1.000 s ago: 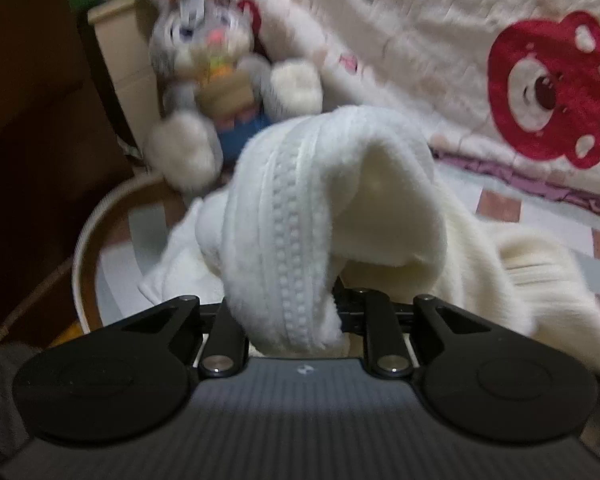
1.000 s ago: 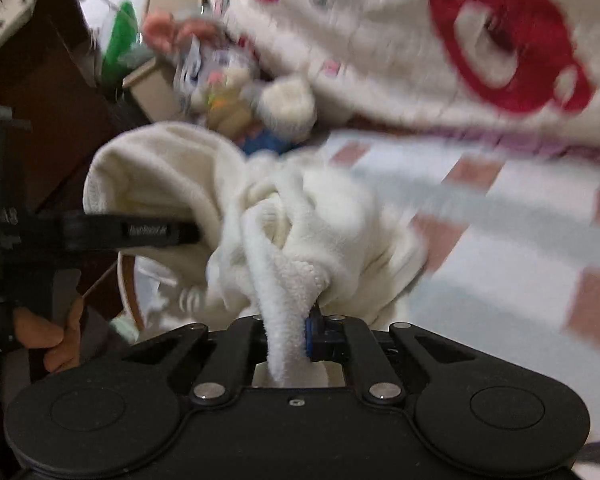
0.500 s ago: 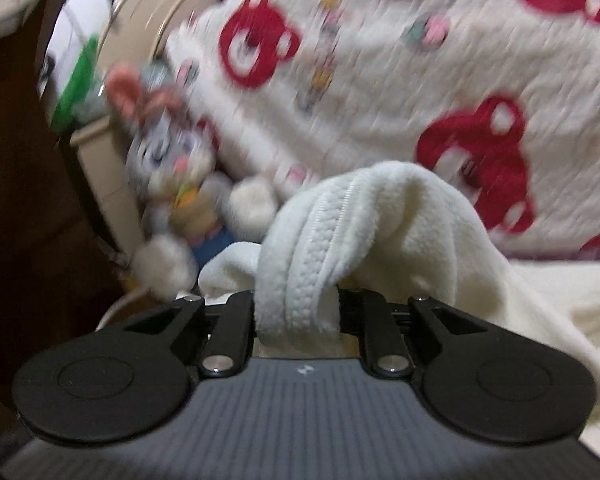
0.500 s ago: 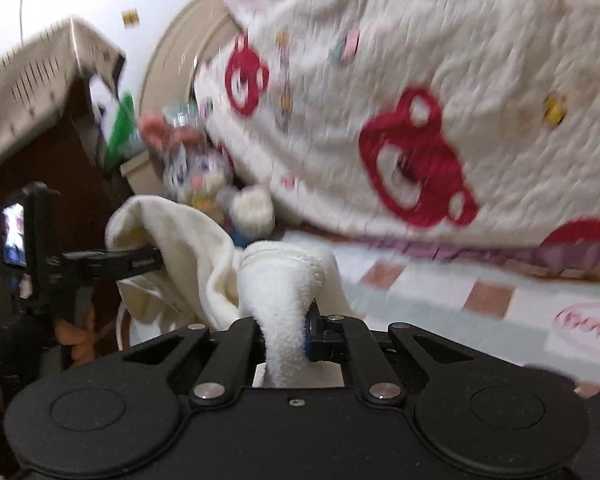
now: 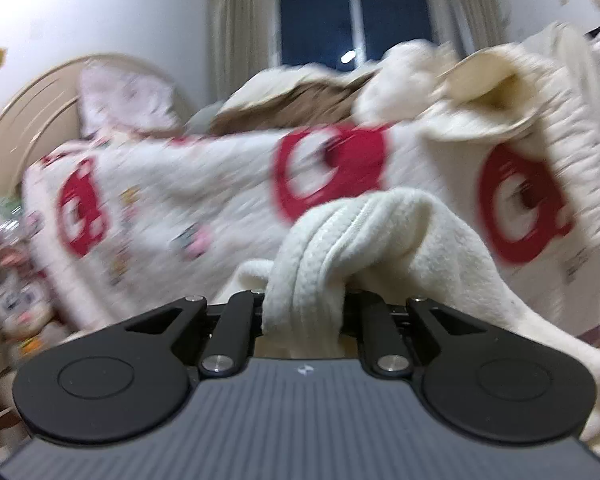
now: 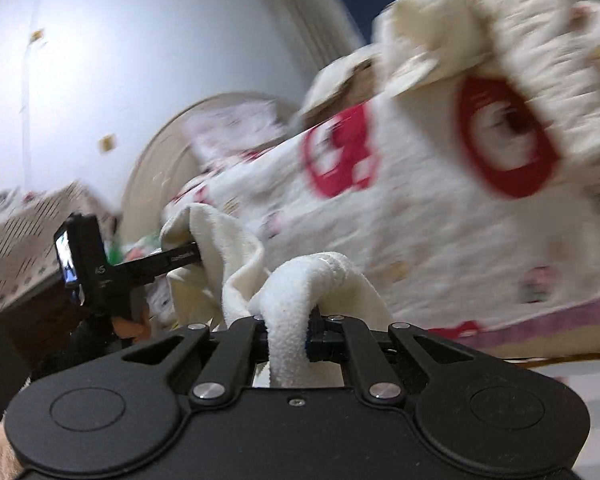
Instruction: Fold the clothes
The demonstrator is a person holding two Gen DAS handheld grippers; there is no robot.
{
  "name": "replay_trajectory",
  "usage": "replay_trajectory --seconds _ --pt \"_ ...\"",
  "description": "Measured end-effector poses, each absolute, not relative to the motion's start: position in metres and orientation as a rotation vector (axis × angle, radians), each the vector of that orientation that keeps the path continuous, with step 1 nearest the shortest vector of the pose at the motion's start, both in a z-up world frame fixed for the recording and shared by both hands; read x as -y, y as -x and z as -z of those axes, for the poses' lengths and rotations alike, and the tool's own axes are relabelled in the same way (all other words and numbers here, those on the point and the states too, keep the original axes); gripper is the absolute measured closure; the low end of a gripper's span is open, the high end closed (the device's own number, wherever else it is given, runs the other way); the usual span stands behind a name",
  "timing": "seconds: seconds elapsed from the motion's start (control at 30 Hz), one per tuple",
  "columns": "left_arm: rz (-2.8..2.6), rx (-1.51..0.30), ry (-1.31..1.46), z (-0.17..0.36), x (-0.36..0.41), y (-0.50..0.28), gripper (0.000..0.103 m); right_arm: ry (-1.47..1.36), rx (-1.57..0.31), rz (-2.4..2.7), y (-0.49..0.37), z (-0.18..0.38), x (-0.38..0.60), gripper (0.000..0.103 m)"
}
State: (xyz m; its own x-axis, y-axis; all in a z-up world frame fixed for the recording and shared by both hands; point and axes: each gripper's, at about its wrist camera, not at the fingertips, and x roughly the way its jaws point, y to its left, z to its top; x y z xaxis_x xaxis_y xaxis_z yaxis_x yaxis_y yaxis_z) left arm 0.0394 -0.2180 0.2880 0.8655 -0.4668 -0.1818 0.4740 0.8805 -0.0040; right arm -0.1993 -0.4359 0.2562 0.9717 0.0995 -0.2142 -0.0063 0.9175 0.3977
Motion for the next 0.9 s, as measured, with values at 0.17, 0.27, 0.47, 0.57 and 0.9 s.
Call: replay_trajectory --seconds 0.17,0.27,0.47,0.57,0.9 --pt "0.655 -0.247 0.086 -0.275 0.248 -0.021 0.06 -0.358 -0.21 0.033 0.262 -0.238 0.461 0.095" --pt "0.627 -0.446 -0.044 -0.208 0.269 -0.033 0.021 -0.273 -0.326 0.206 0.261 -0.183 0.475 0.076" --pt "0.577 -0.776 -0.178 -0.028 0.248 -0.005 0.023 -0.208 -0.639 0.596 0.242 -0.048 0.534 0.027" --pt "0.578 -0.806 -0.203 0.022 0.23 0.019 0.022 -0.404 -0.662 0.554 0.265 -0.013 0.563 0.027" --pt "0.605 -0.653 -0.381 0.045 0.235 0.076 0.022 -0.752 -0.645 0.362 0.349 0.063 0.534 0.027"
